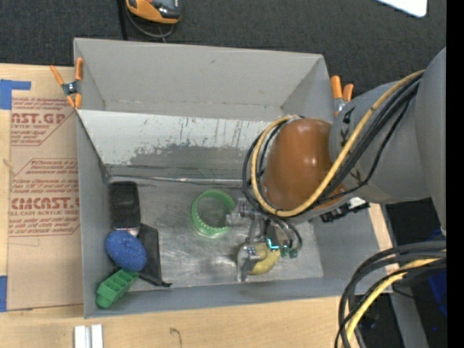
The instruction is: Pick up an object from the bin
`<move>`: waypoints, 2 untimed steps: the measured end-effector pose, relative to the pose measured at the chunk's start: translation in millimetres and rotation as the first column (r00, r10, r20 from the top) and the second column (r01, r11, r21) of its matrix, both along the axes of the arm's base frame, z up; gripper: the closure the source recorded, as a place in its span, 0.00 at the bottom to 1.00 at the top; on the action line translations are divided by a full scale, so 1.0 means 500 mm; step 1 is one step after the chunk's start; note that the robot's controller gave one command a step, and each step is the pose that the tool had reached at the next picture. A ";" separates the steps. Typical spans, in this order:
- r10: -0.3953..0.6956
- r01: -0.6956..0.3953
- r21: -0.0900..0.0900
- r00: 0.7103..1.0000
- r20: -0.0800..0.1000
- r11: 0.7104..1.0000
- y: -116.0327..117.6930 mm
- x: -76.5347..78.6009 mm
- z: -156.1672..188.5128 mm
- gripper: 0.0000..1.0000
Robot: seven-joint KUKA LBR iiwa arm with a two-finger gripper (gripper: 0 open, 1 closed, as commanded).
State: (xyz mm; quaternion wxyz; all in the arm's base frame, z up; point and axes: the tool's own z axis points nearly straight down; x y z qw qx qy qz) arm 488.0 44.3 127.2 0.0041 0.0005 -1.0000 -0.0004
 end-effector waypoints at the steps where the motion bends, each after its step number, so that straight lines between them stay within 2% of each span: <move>1: 0.000 0.000 0.000 1.000 0.007 1.000 0.000 0.004 0.007 0.00; 2: 0.019 -0.019 0.001 1.000 0.015 1.000 -0.006 0.092 -0.105 1.00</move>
Offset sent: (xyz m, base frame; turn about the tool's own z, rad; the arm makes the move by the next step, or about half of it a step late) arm 0.0430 -0.0040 -0.0572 -0.0186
